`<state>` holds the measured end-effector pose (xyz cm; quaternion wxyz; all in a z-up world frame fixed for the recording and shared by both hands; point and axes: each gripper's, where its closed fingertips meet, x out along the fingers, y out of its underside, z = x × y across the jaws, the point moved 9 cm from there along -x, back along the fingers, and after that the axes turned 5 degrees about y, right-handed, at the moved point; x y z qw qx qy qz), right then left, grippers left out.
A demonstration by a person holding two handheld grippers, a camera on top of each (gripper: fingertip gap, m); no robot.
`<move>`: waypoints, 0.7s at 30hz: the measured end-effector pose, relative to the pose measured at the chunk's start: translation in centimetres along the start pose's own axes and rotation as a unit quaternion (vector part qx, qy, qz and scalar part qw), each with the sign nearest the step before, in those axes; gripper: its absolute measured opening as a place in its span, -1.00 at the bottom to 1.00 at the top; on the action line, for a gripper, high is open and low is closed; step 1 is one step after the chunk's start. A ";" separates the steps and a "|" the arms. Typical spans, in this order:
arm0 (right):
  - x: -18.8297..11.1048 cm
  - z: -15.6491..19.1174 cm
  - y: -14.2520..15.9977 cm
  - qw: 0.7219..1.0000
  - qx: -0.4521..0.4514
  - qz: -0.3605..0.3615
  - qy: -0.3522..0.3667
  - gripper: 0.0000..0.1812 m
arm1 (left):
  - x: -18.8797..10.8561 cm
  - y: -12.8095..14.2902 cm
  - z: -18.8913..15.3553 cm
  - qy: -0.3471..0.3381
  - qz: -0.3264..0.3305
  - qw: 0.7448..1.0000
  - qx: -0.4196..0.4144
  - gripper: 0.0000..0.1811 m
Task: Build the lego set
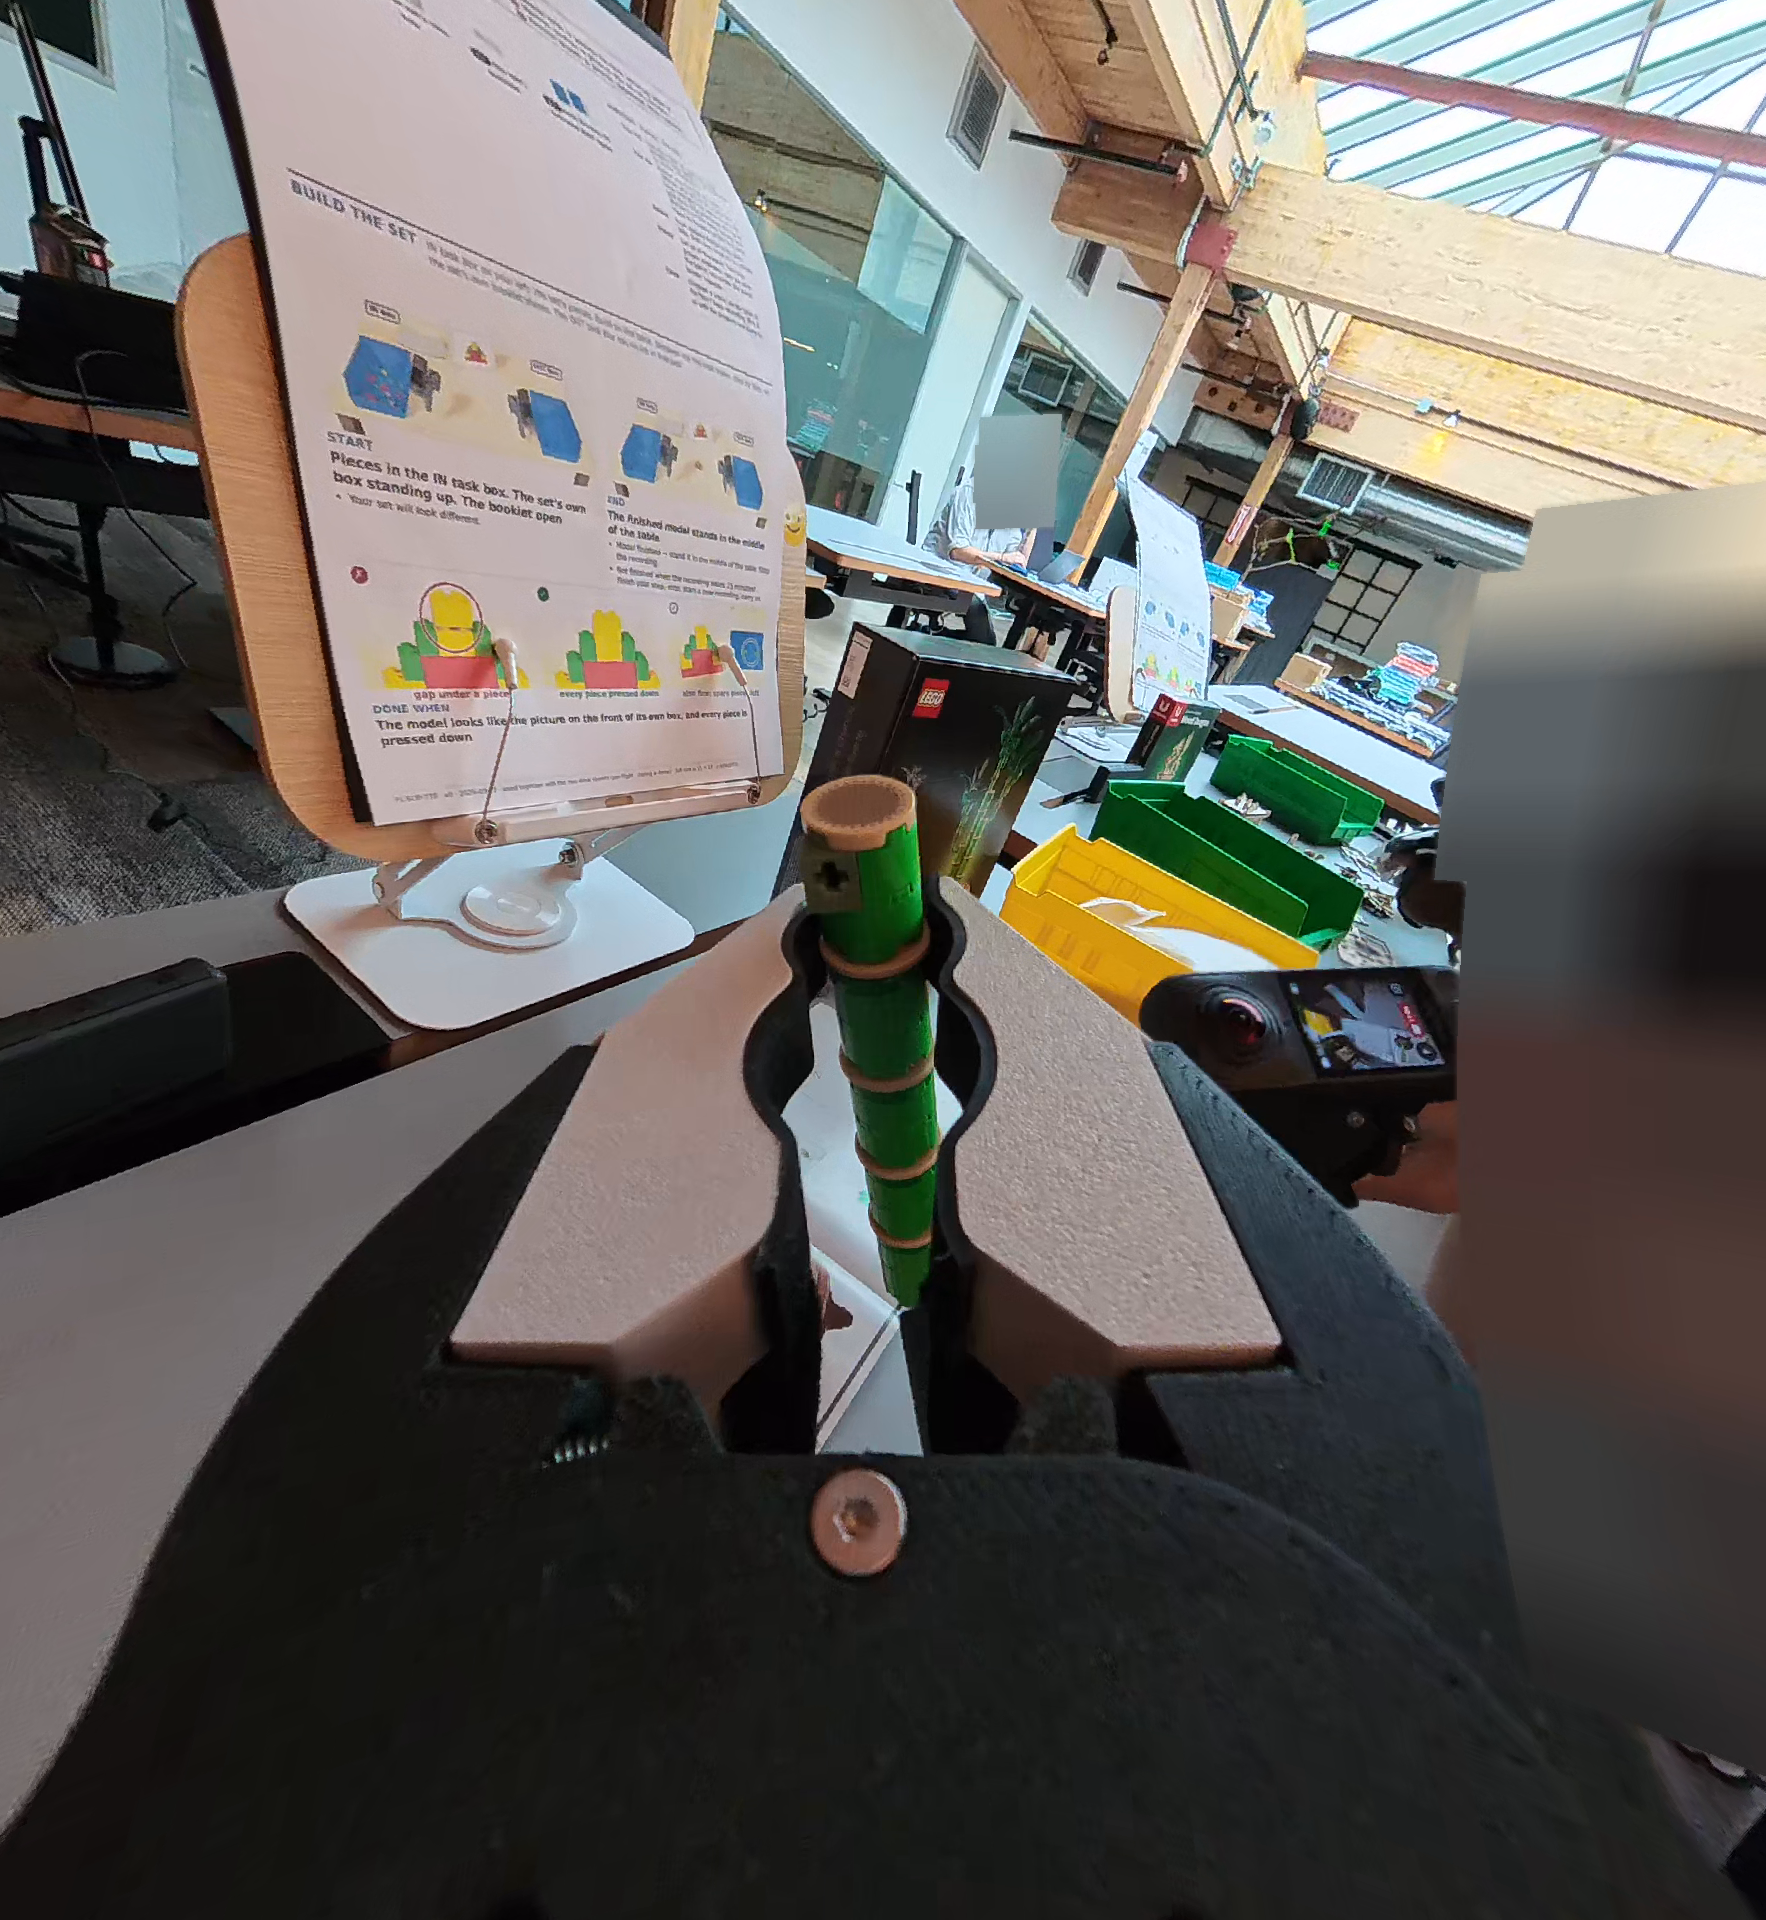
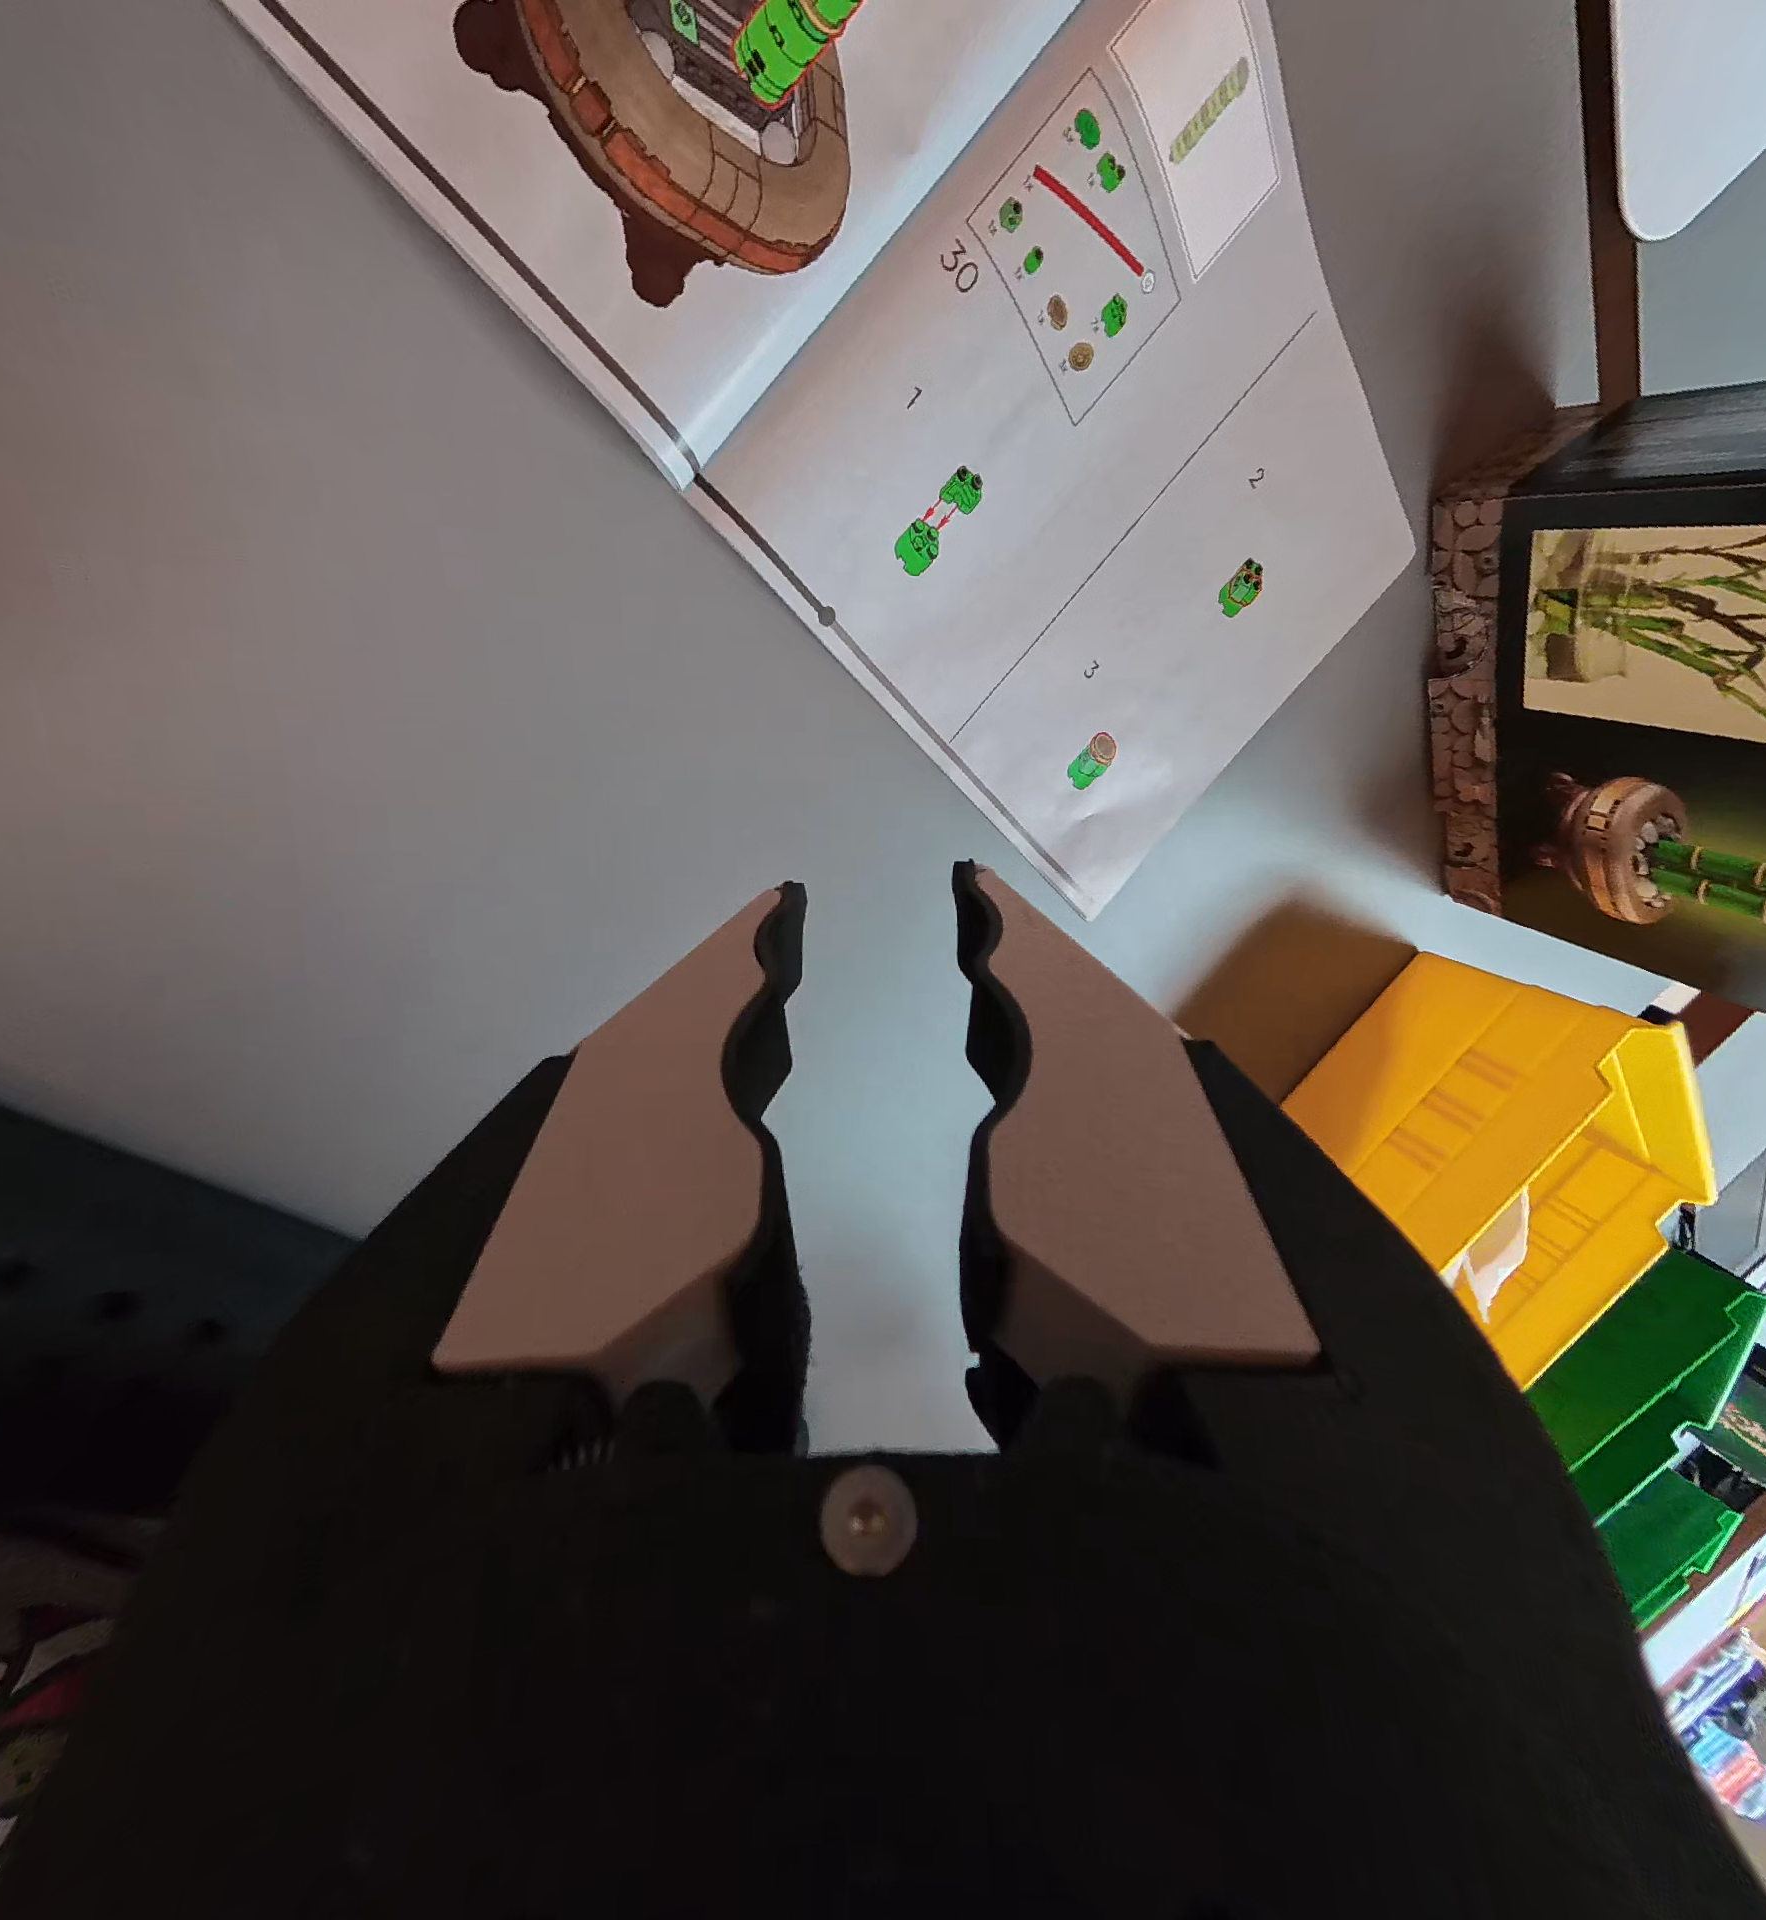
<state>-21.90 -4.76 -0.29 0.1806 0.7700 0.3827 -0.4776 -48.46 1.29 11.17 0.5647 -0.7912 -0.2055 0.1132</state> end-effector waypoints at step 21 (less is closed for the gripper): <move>1.1 -8.1 1.3 0.986 0.118 -0.085 -0.082 -0.69 | -2.5 -1.5 -2.6 0.027 -0.034 0.999 0.033 -0.82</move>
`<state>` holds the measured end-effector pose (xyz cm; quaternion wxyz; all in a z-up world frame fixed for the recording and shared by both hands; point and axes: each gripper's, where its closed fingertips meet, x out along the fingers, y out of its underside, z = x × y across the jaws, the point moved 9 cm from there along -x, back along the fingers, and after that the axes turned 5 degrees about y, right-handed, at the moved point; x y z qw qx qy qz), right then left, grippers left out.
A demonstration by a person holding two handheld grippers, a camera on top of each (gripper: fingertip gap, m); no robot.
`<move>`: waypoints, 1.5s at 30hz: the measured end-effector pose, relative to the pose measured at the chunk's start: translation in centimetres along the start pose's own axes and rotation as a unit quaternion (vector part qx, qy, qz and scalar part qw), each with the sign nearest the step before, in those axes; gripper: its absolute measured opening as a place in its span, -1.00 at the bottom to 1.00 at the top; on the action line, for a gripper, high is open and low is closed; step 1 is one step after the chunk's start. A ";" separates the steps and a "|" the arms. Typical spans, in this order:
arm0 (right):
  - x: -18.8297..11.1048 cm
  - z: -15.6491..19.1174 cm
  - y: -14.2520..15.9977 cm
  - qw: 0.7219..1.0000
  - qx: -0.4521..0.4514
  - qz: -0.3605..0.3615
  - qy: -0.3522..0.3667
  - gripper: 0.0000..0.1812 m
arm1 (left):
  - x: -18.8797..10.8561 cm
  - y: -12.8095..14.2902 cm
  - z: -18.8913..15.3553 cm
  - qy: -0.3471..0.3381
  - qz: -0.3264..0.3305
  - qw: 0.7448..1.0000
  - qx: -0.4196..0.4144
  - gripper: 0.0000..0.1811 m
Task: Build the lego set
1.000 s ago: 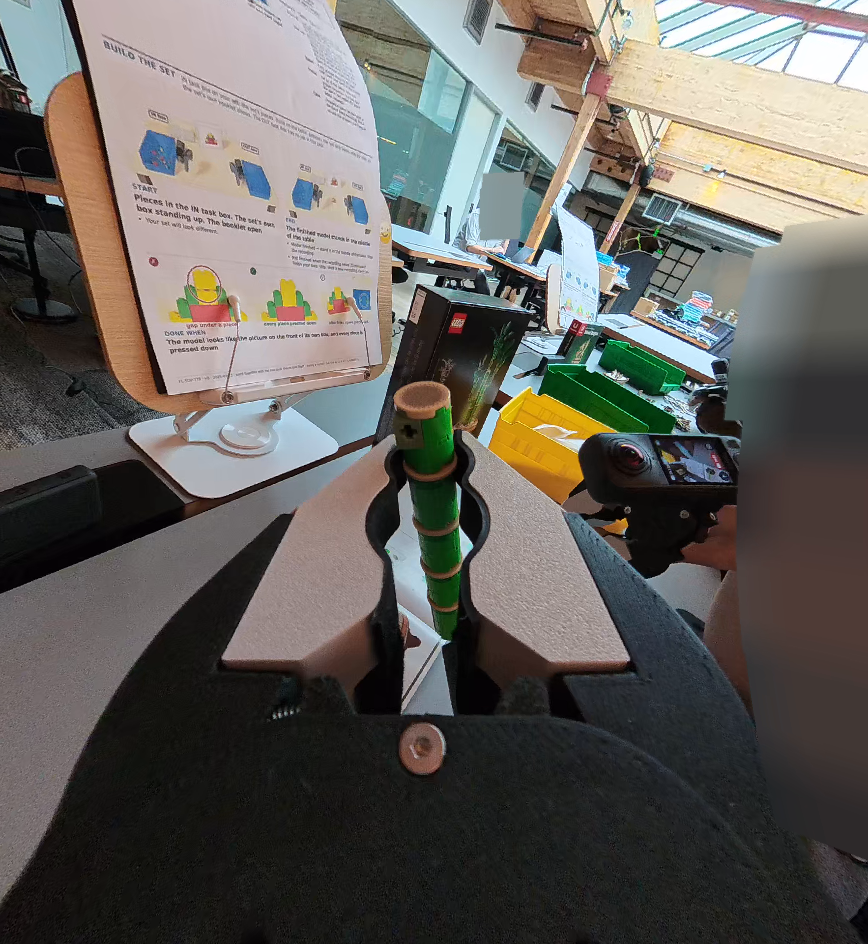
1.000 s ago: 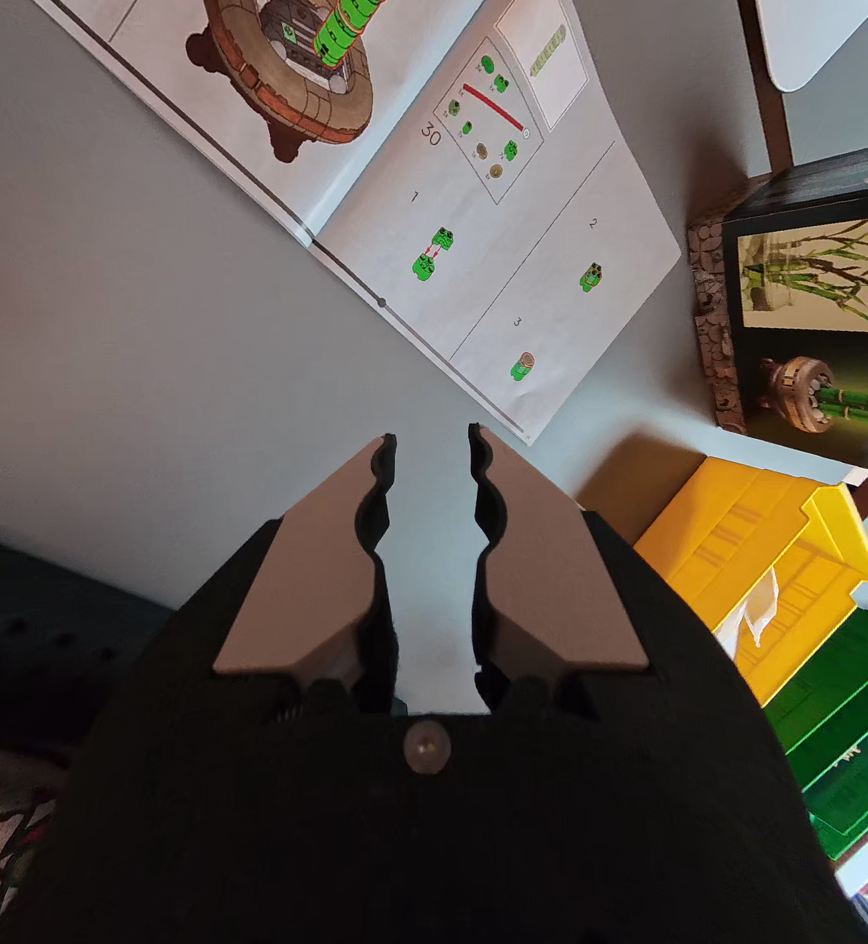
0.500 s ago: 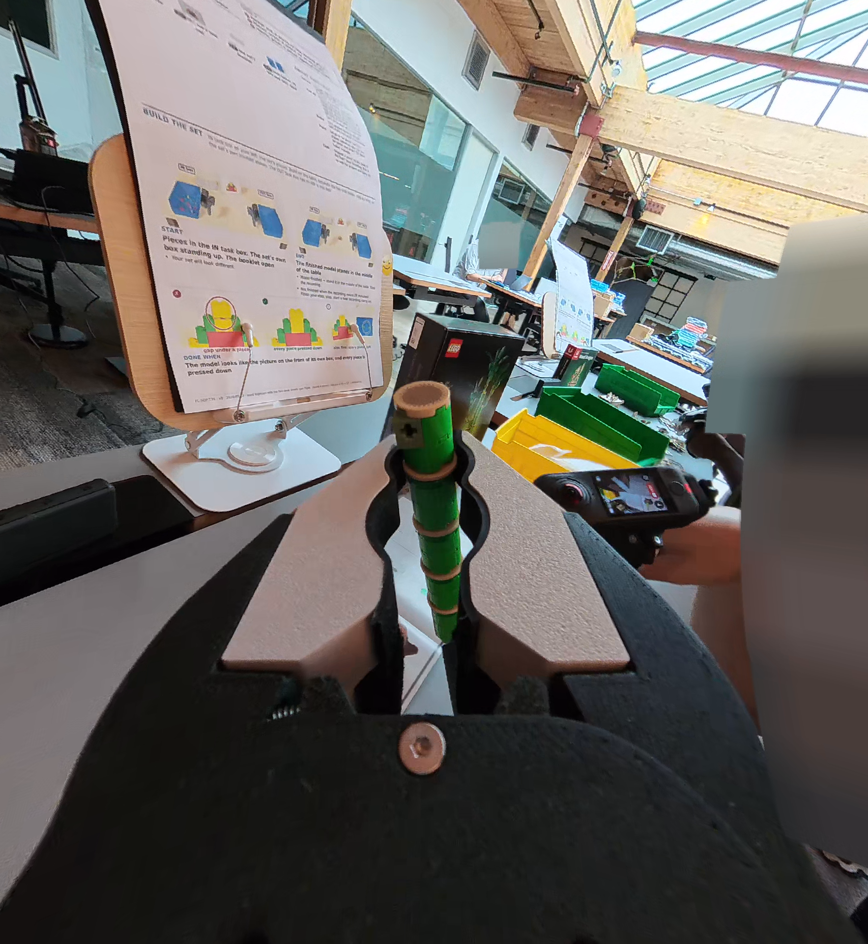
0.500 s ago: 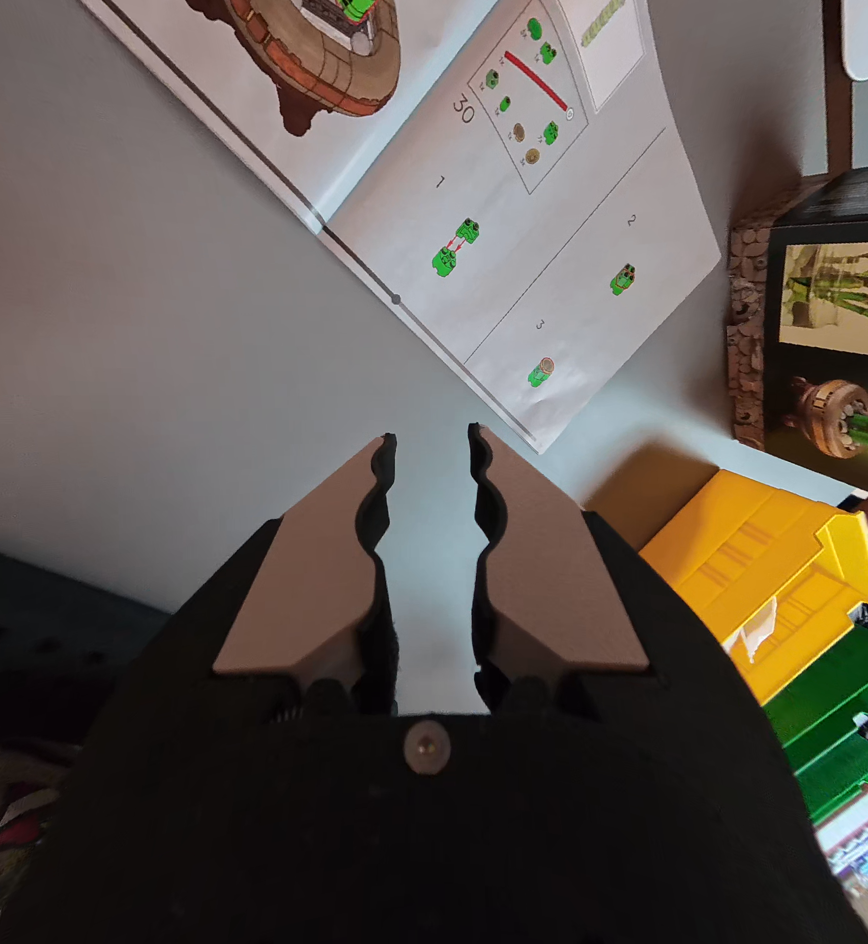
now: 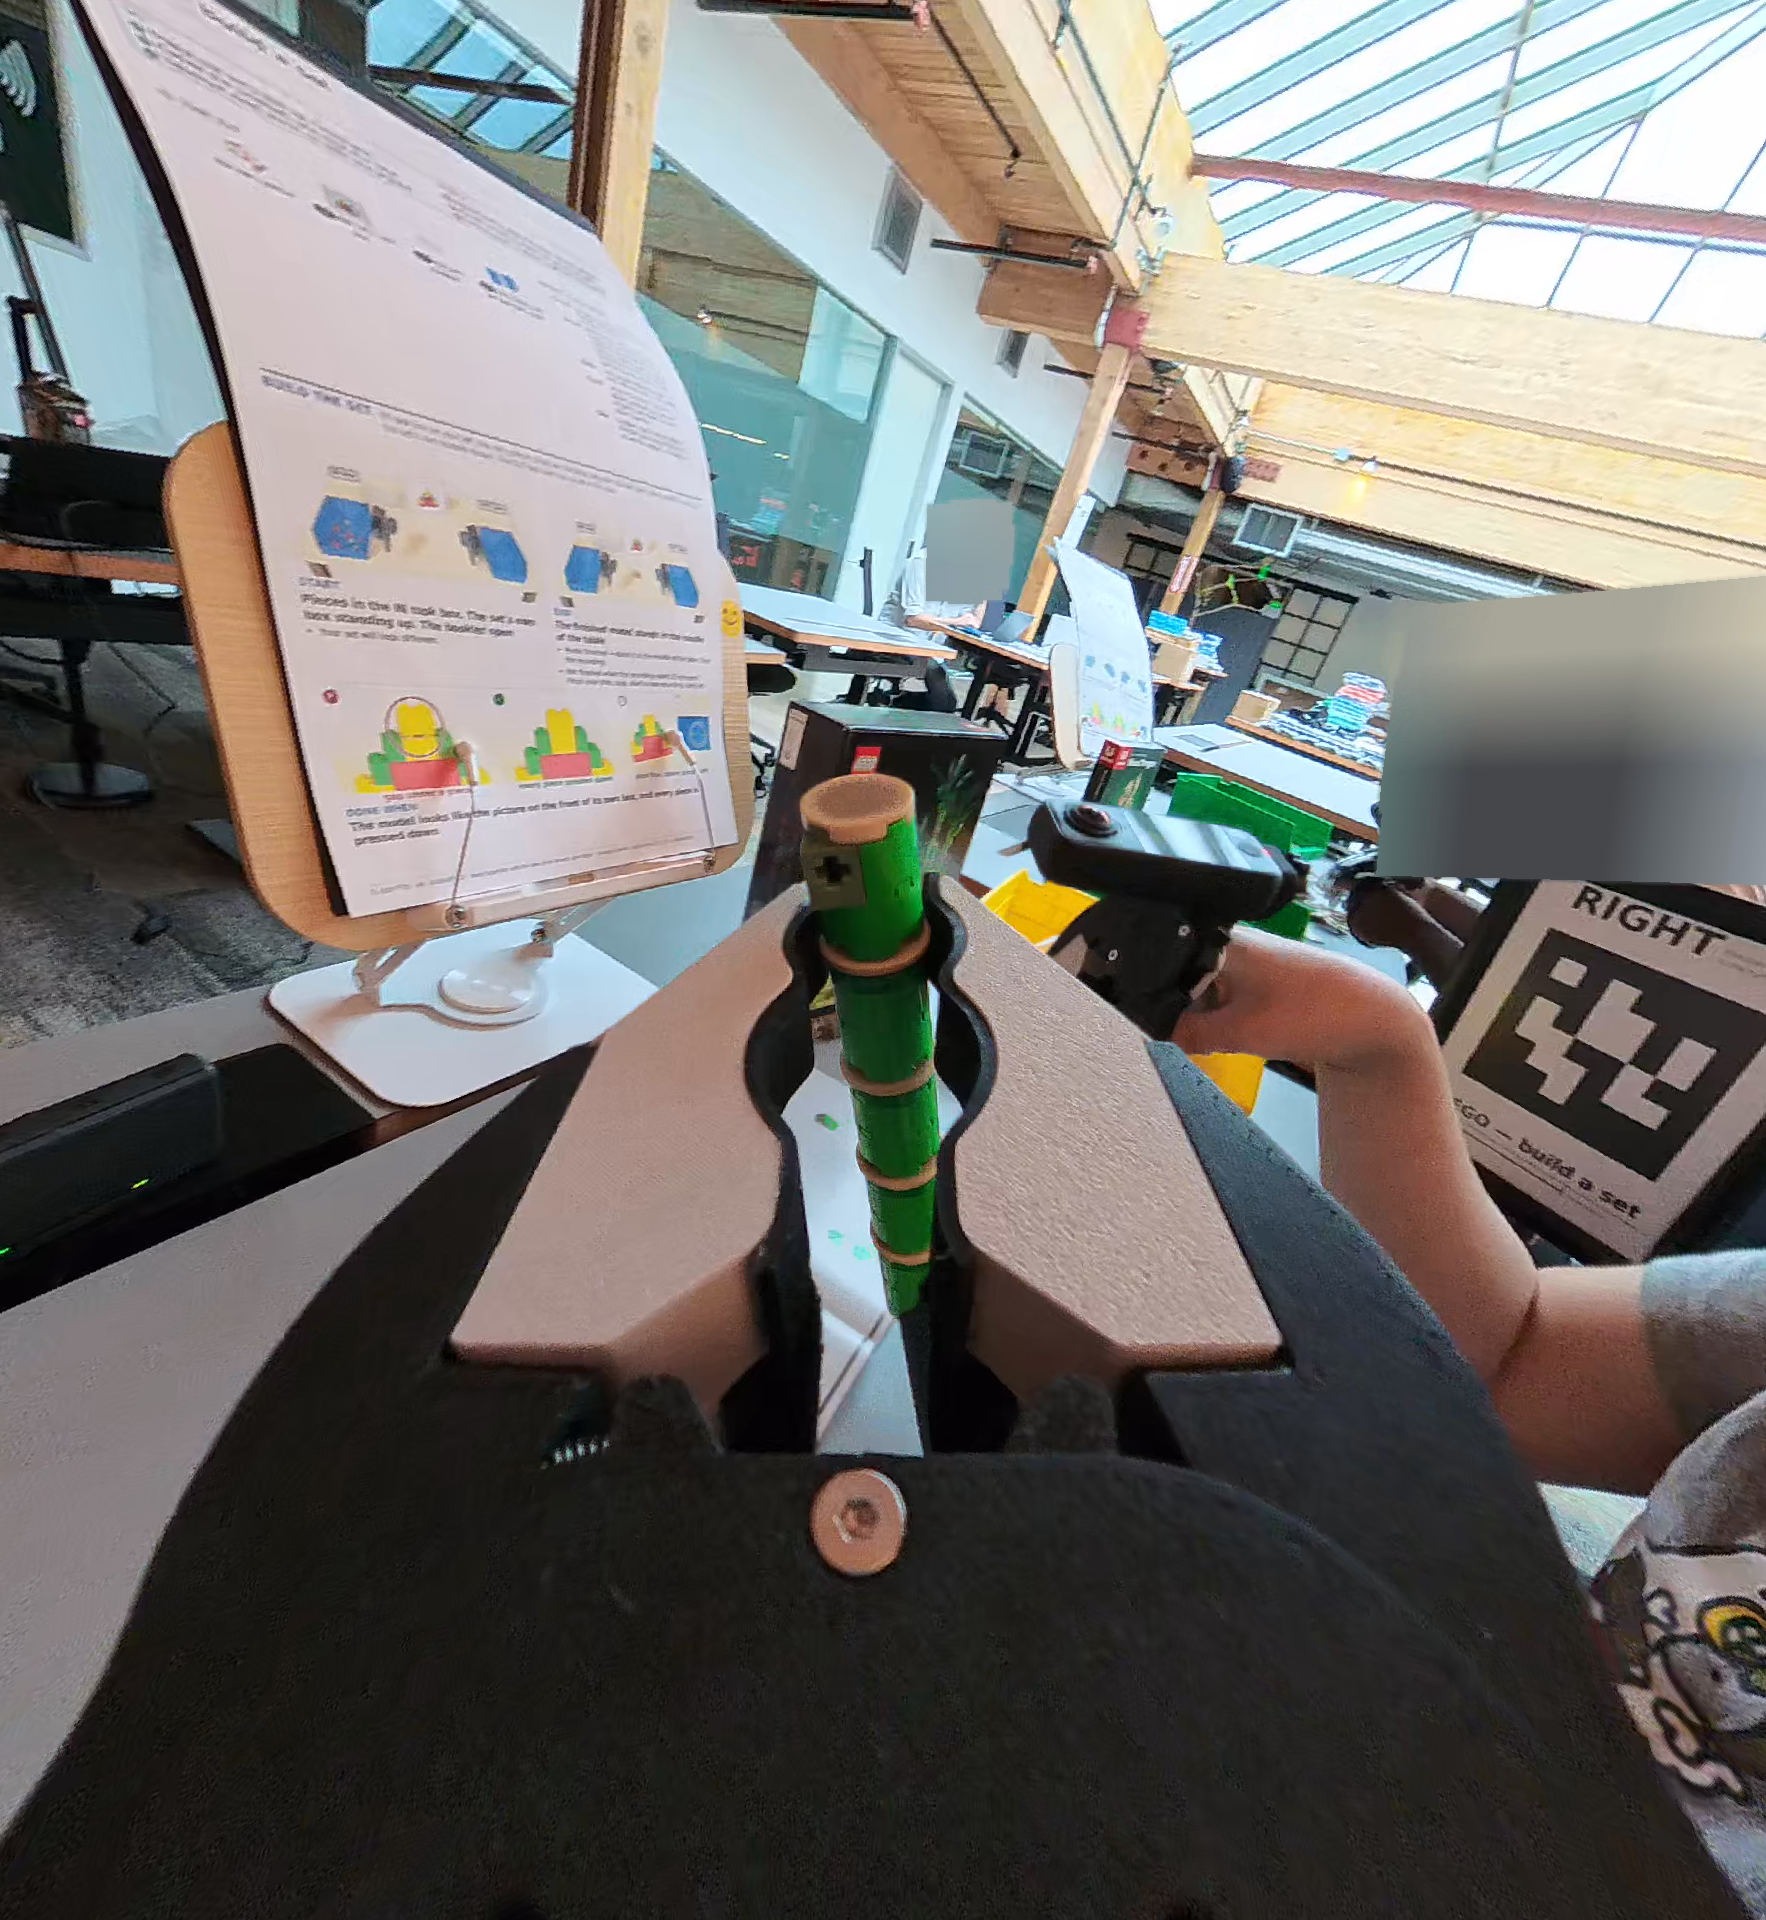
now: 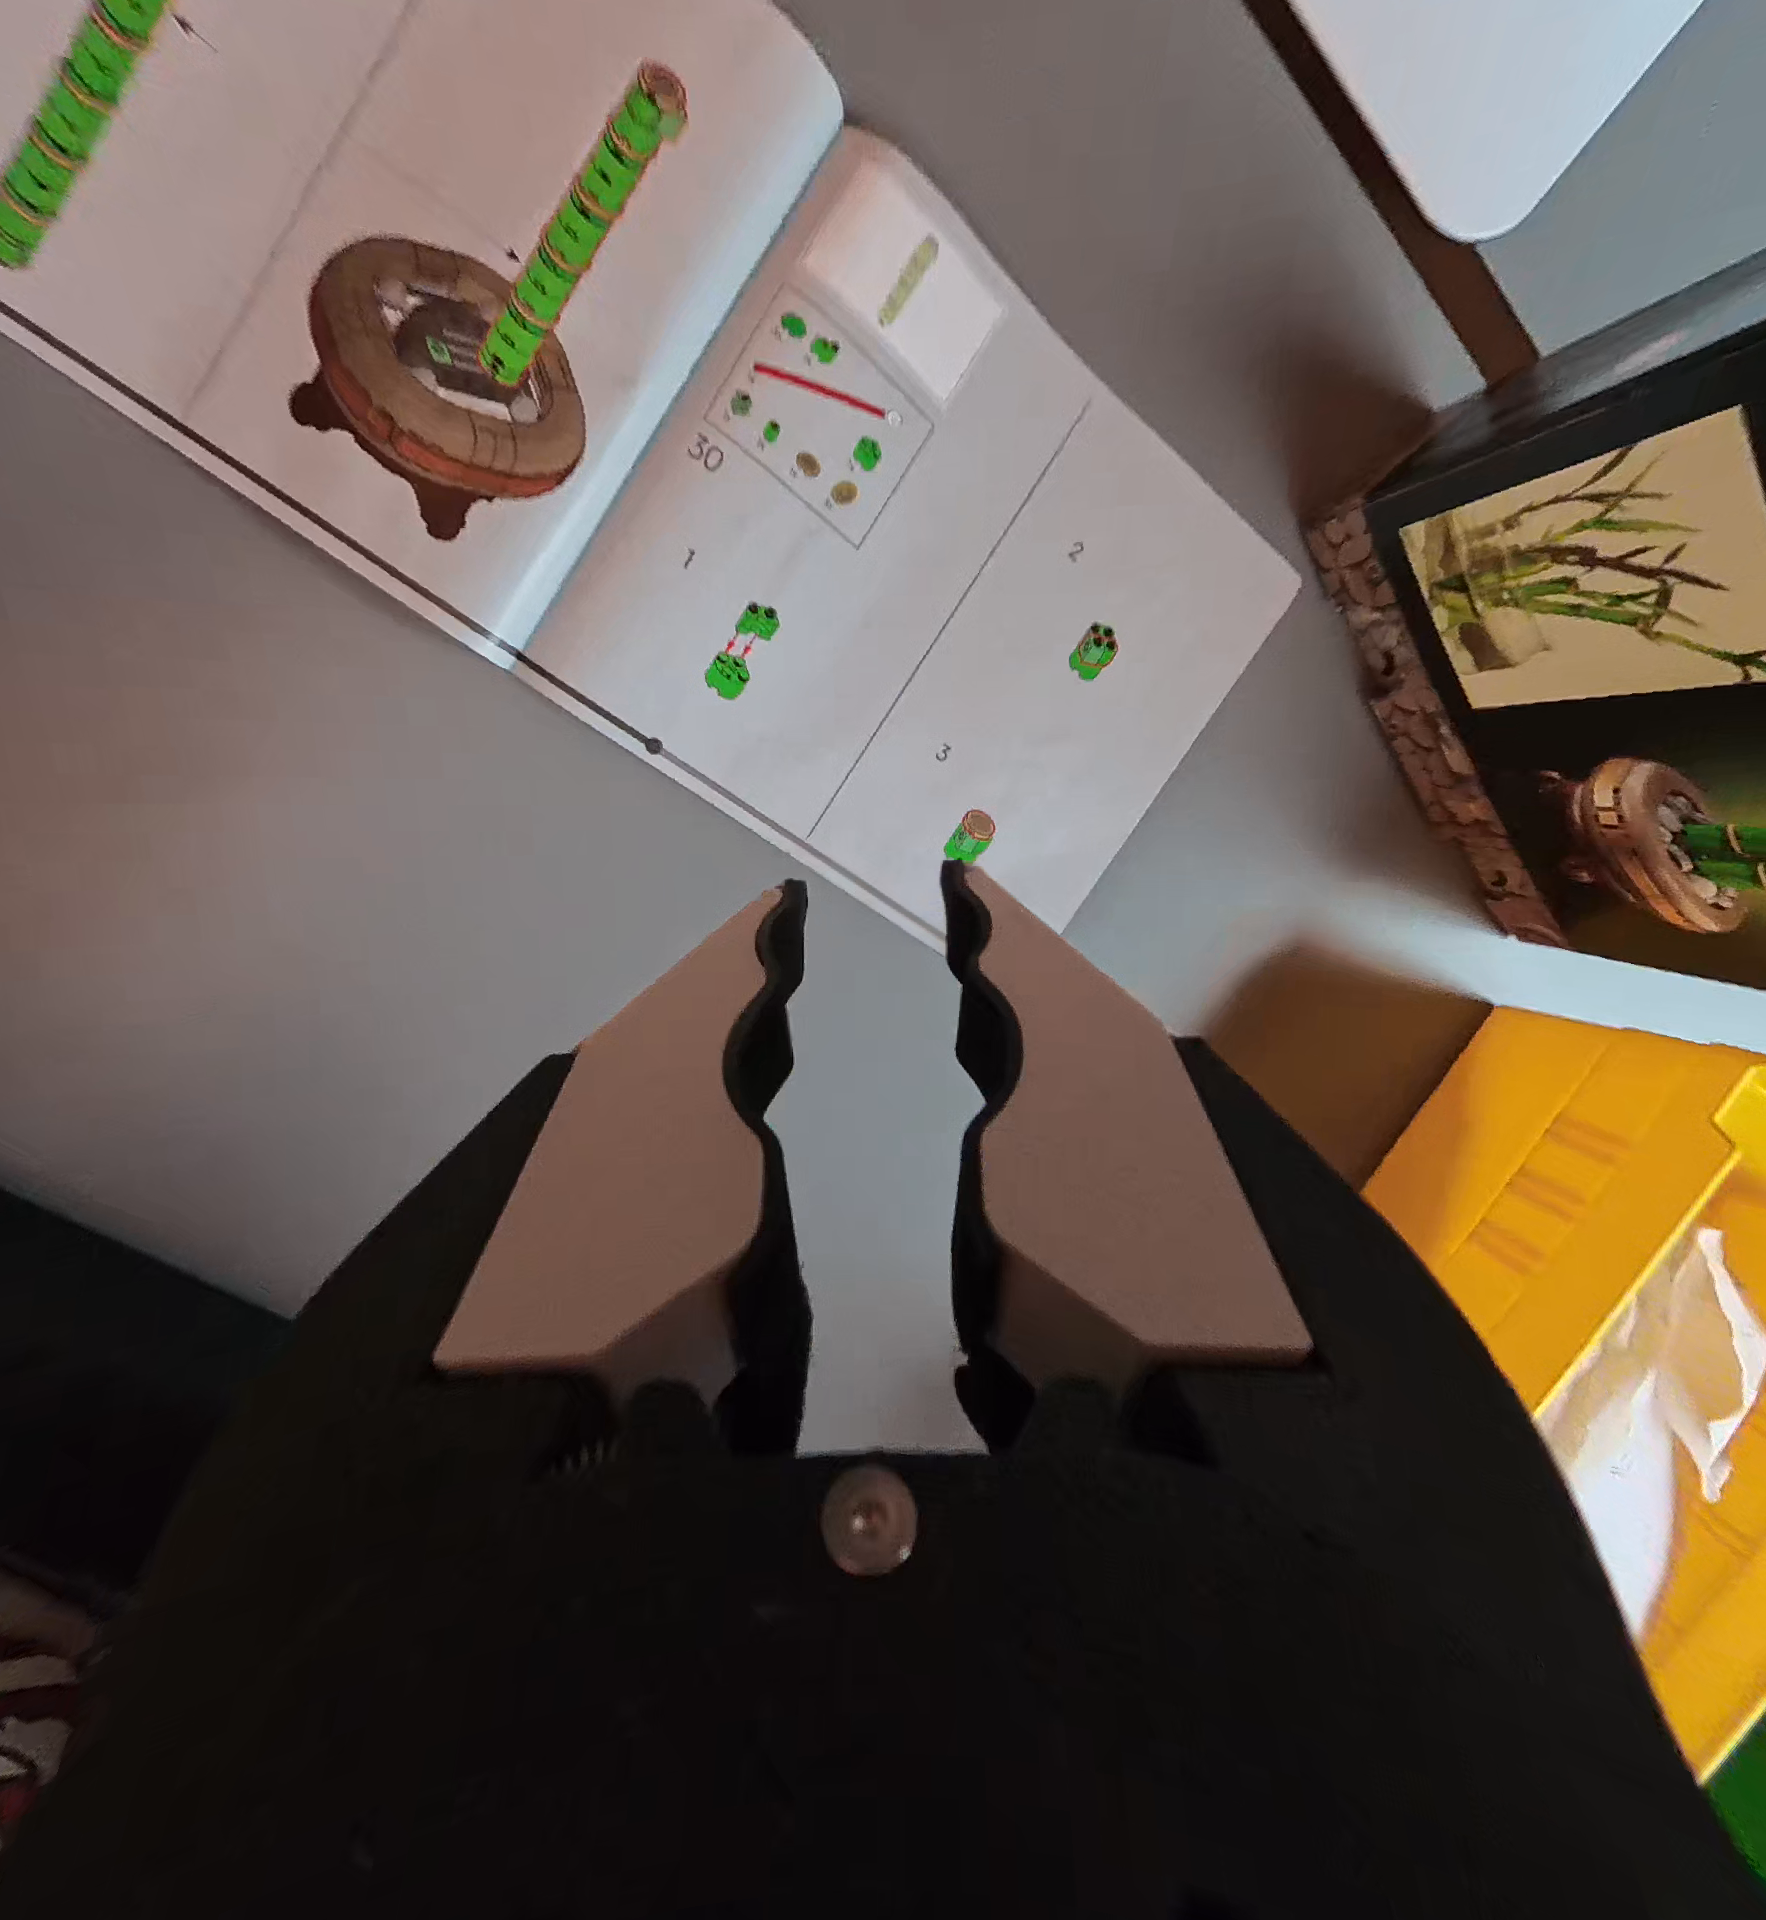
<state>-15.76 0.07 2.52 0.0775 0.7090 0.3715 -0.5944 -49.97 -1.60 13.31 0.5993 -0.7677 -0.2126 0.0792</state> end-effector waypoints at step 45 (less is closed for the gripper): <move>-5.9 -5.1 -2.0 0.860 0.018 -0.495 -0.124 -0.35 | 6.0 3.7 -0.2 0.067 0.105 0.992 -0.004 -0.83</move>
